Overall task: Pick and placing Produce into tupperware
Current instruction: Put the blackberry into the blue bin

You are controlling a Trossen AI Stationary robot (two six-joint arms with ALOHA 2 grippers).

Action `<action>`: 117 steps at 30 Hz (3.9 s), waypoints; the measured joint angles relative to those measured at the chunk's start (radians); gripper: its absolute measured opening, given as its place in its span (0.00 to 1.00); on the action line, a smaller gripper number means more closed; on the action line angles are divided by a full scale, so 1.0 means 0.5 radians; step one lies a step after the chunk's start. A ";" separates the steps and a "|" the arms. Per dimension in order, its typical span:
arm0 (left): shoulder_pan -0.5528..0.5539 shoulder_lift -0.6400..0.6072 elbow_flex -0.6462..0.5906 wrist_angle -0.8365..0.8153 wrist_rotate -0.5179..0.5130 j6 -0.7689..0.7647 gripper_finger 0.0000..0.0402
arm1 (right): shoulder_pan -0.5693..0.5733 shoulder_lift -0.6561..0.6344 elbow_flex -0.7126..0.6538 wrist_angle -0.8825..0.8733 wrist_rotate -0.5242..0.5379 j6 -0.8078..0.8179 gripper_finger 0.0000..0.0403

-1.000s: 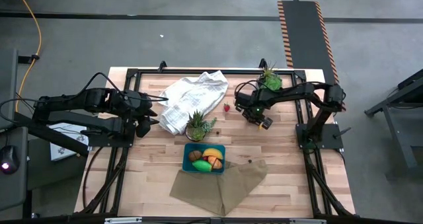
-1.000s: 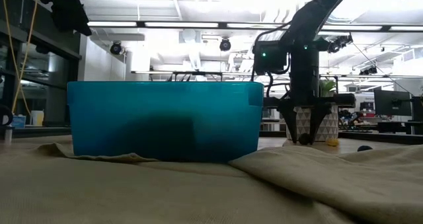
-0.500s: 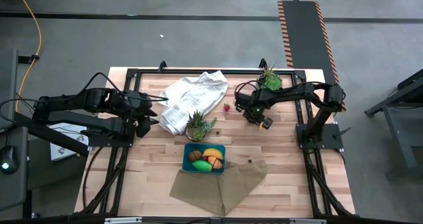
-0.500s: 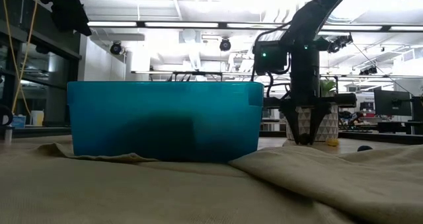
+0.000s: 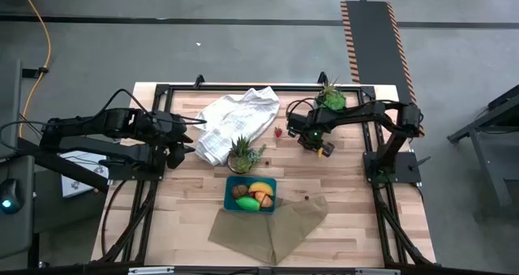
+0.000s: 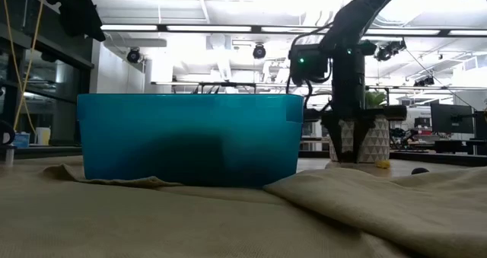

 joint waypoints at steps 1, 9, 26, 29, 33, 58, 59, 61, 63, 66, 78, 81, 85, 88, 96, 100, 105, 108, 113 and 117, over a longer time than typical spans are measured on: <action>0.000 0.000 0.000 0.000 0.000 0.001 0.39 | 0.000 0.000 0.024 -0.040 0.013 -0.018 0.20; 0.001 0.000 0.000 0.000 0.000 0.003 0.39 | 0.001 0.000 0.234 -0.263 0.032 -0.187 0.20; 0.001 0.000 0.000 -0.001 0.000 0.003 0.39 | 0.136 -0.002 0.794 -0.554 0.374 -0.294 0.19; 0.001 0.000 0.000 -0.001 0.000 0.003 0.39 | 0.164 -0.002 0.919 -0.623 0.435 -0.337 0.19; 0.000 0.000 0.000 -0.001 0.000 0.003 0.39 | 0.212 -0.003 1.087 -0.660 0.518 -0.425 0.19; 0.001 0.000 0.000 -0.001 0.000 -0.003 0.39 | 0.369 -0.005 2.050 -0.460 0.705 -1.847 0.19; 0.000 0.001 0.000 -0.001 0.000 -0.003 0.39 | 0.369 -0.005 2.079 -0.447 0.658 -1.923 0.19; 0.001 0.000 -0.001 -0.001 0.000 -0.003 0.39 | 0.377 -0.005 2.136 -0.432 0.563 -2.078 0.19; 0.000 0.000 0.000 -0.001 0.000 -0.003 0.39 | 0.392 -0.005 2.181 -0.382 0.481 -2.225 0.19; 0.000 0.000 0.000 -0.001 0.000 -0.003 0.39 | 0.427 -0.005 2.228 -0.373 0.356 -2.441 0.19; 0.001 0.000 0.000 -0.001 0.000 -0.004 0.39 | 0.695 -0.005 2.239 -0.266 0.081 -3.122 0.19; 0.001 0.000 0.000 -0.001 0.000 -0.004 0.39 | 0.751 -0.005 2.238 -0.262 0.081 -3.195 0.19; 0.000 0.001 0.000 -0.001 0.000 -0.004 0.39 | 0.790 -0.005 2.237 -0.263 0.081 -3.218 0.19; 0.001 0.000 0.000 0.000 0.000 -0.004 0.39 | 0.790 -0.005 2.237 -0.264 0.081 -3.202 0.19; 0.001 0.001 -0.001 0.015 0.001 -0.065 0.39 | 0.858 0.185 2.234 -0.429 0.073 -3.210 0.19; 0.000 0.001 -0.001 0.015 0.001 -0.153 0.39 | 0.896 0.313 2.234 -0.507 0.066 -3.200 0.19; 0.000 0.001 -0.001 0.017 0.001 -0.393 0.39 | 0.935 0.467 2.234 -0.611 0.047 -3.207 0.19; 0.001 0.001 -0.001 0.042 0.001 -0.663 0.39 | 0.947 0.552 2.234 -0.696 0.036 -3.245 0.19; 0.000 0.001 -0.001 0.089 0.002 -1.240 0.39 | 0.958 0.659 2.235 -0.719 0.025 -3.277 0.19; 0.000 0.001 -0.001 0.089 0.002 -1.559 0.39 | 0.959 0.741 2.235 -0.689 -0.002 -3.278 0.19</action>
